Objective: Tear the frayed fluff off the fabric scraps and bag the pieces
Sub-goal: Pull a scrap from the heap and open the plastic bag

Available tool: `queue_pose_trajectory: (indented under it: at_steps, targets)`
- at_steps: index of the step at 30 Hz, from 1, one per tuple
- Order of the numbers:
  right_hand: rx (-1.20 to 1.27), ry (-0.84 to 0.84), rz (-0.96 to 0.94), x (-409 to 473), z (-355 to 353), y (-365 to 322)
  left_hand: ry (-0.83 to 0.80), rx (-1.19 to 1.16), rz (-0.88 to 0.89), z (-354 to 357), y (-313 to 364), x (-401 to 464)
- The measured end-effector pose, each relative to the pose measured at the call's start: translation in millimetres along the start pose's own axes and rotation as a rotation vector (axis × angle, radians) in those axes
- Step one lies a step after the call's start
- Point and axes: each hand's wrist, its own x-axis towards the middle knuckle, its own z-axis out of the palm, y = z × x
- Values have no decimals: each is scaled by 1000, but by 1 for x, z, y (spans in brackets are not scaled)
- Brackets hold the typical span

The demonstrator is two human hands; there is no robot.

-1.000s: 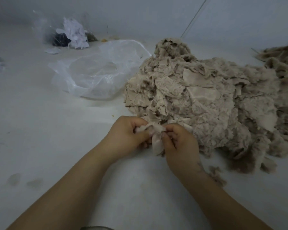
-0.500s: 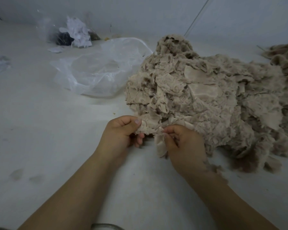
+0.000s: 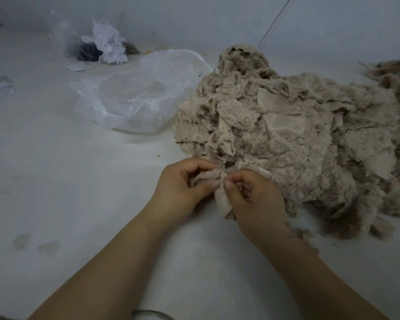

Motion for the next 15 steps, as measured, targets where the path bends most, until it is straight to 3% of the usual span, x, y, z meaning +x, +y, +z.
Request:
queue_pose_trajectory:
  at_steps: [8,15]
  targets:
    - [-124,-19,50,5,-4,5,209,-137,-99,-9,2,3]
    - [371,-57,274,5,3,0,18,-266,-153,-3,5,1]
